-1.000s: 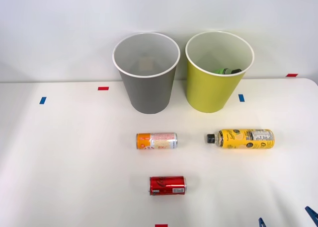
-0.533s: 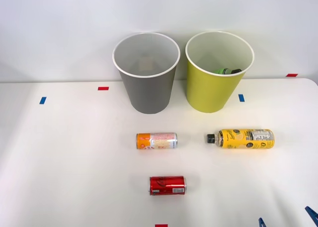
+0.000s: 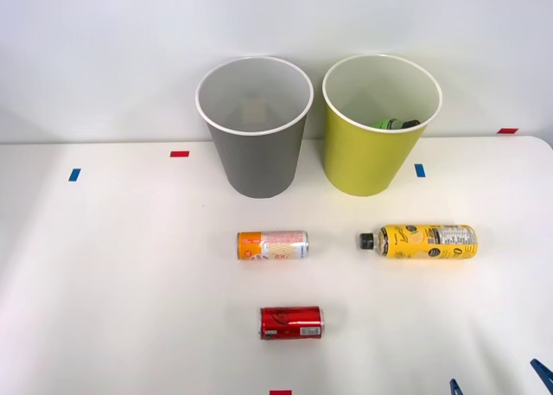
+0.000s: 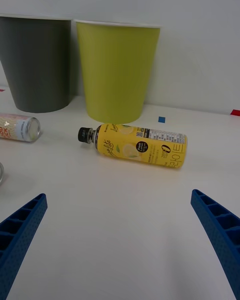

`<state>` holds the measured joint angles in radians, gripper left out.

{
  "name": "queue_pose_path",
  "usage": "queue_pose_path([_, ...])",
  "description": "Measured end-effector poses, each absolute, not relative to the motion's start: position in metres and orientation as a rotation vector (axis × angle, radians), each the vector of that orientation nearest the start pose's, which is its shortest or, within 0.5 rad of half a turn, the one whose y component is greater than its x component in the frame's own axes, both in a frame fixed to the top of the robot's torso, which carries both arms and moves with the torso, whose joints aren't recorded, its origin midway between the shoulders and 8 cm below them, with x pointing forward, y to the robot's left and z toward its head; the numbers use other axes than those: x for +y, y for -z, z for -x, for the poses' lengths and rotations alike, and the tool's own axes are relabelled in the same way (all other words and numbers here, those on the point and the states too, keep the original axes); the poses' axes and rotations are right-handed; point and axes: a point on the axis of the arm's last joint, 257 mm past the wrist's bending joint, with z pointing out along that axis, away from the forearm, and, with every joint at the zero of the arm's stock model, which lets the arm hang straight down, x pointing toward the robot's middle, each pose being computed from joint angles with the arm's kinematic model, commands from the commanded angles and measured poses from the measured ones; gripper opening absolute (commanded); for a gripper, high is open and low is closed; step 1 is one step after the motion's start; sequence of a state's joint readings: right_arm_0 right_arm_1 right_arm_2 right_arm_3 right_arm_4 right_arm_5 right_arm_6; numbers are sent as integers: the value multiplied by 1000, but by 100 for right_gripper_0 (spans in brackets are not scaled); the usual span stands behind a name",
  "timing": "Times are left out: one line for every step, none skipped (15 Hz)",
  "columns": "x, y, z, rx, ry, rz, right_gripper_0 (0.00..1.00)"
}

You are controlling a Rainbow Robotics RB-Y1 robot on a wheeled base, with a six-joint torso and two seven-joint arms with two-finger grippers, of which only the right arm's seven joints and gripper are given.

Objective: Put cans in the gray bin, plastic bottles in the light green bin

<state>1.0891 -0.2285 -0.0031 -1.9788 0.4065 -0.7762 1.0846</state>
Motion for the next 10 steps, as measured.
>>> queue_pose_path([-268, 247, -203, 1553, -49, 234, 100])
queue_pose_path([-268, 247, -203, 1553, -49, 234, 100])
queue_pose_path([-268, 247, -203, 1553, -49, 234, 100])
queue_pose_path([-268, 247, -203, 1553, -49, 234, 100])
queue_pose_path([-268, 247, -203, 1553, -49, 234, 100])
queue_pose_path([-268, 247, -203, 1553, -49, 234, 100])
queue_pose_path([-268, 247, -203, 1553, -49, 234, 100])
queue_pose_path([-268, 247, -203, 1553, -49, 234, 100])
queue_pose_path([-268, 247, -203, 1553, -49, 234, 100])
queue_pose_path([-268, 247, -203, 1553, -49, 234, 100])
